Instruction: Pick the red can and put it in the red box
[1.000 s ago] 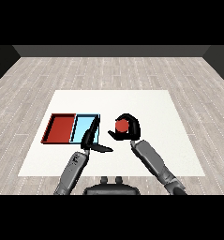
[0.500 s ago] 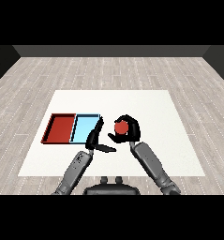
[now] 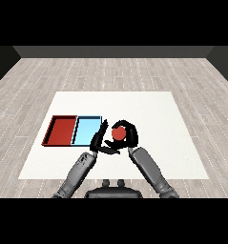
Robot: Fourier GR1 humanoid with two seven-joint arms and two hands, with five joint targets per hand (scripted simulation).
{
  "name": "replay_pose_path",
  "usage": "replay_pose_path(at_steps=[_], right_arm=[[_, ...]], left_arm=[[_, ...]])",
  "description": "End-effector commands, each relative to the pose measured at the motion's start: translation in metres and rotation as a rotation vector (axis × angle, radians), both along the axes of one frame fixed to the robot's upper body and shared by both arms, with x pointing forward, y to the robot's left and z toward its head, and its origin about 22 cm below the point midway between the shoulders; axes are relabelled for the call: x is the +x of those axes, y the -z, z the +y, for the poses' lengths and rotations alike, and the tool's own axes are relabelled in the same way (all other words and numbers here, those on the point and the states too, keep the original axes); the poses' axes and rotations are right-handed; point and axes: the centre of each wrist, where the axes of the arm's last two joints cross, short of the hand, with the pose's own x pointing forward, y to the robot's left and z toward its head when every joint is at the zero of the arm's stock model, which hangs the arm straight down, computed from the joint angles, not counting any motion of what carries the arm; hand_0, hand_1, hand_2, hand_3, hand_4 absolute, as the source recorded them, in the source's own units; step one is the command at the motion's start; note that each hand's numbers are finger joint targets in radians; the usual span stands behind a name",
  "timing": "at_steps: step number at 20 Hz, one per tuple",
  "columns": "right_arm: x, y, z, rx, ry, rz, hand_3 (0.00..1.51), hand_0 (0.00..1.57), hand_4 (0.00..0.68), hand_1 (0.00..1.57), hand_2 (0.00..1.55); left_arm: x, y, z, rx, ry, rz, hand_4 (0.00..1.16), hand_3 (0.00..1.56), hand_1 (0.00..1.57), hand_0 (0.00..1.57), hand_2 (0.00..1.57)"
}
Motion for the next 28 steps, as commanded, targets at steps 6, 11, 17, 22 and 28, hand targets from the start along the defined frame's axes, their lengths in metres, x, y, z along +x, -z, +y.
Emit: replay_pose_path(at_steps=[6,11,17,22,28], right_arm=[[0.012,-0.003,0.016,0.073,-0.046,0.017,1.4,1.5,0.64,1.5,1.44],[0.014,-0.005,0.025,0.08,-0.066,0.009,1.42,1.51,0.652,1.51,1.45],[0.008,-0.008,0.024,0.079,-0.053,0.016,1.4,1.52,0.648,1.52,1.46],[0.003,-0.013,0.031,0.055,-0.047,0.019,1.41,1.53,0.649,1.53,1.47],[-0.009,-0.002,0.031,0.061,-0.076,0.008,1.39,1.49,0.654,1.49,1.45]], left_arm=[[-0.003,0.018,-0.014,-0.002,0.026,-0.003,0.0,0.0,0.0,0.0,0.0],[0.008,0.004,-0.015,-0.039,0.047,0.009,0.0,0.0,0.0,0.0,0.0],[-0.002,-0.003,-0.034,-0.066,0.084,0.011,0.0,0.0,0.0,0.0,0.0],[-0.009,0.005,-0.044,-0.019,-0.118,0.028,0.82,0.0,0.0,0.0,0.0],[0.005,0.007,-0.026,-0.063,-0.147,0.078,1.12,1.47,1.57,1.57,1.56]])
